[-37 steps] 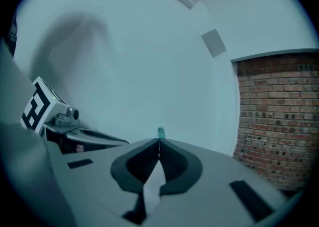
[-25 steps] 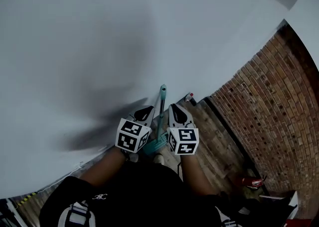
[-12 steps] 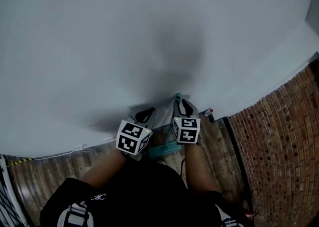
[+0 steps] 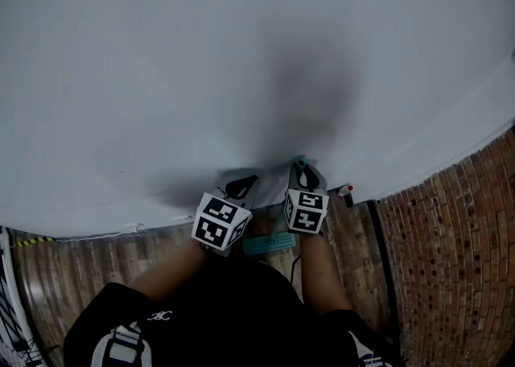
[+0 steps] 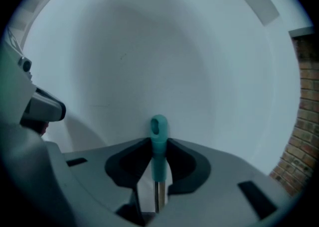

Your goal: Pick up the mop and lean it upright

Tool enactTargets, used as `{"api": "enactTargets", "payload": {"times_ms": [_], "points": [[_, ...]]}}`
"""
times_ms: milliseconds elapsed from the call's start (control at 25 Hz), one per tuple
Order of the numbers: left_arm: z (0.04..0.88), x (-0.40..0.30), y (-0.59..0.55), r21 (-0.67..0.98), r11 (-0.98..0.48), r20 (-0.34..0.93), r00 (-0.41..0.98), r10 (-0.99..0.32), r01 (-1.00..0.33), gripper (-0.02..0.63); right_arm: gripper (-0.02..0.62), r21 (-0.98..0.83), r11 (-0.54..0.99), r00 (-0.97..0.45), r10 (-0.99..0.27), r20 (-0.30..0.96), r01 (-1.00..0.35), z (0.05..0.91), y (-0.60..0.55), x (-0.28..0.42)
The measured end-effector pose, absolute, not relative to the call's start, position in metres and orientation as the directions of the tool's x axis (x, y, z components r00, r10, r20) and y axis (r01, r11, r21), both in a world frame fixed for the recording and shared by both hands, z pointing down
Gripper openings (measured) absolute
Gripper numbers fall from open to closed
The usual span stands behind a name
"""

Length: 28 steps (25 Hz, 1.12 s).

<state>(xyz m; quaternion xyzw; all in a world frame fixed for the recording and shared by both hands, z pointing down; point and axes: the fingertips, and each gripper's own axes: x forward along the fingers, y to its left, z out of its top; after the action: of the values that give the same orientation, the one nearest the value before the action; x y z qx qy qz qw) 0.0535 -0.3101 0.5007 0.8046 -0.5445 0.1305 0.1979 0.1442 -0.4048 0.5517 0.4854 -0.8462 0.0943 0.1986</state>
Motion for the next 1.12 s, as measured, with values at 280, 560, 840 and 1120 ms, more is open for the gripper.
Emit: {"api": "enactTargets", "payload": {"times_ms": [280, 560, 840, 1120], "points": [[0.504, 0.067, -0.315, 0.192, -0.385, 0.424, 0.43, -0.797, -0.903, -0.003, 0.106, 0.031, 0.49, -0.435, -0.799, 0.415, -0.871, 0.548, -0.393, 0.156], [0.509, 0.088, -0.312, 0.213, -0.462, 0.424, 0.507, -0.75, -0.861, -0.003, 0.106, 0.032, 0.427, -0.389, -0.849, 0.359, -0.903, 0.537, -0.358, 0.186], [0.504, 0.134, -0.311, 0.227, -0.587, 0.405, 0.623, -0.669, -0.777, -0.003, 0.106, 0.024, 0.345, -0.316, -0.883, 0.348, -0.938, 0.528, -0.319, 0.223], [0.503, 0.189, -0.297, 0.233, -0.702, 0.399, 0.724, -0.562, -0.673, -0.003, 0.106, -0.001, 0.208, -0.196, -0.92, 0.338, -0.978, 0.522, -0.279, 0.275]]}}
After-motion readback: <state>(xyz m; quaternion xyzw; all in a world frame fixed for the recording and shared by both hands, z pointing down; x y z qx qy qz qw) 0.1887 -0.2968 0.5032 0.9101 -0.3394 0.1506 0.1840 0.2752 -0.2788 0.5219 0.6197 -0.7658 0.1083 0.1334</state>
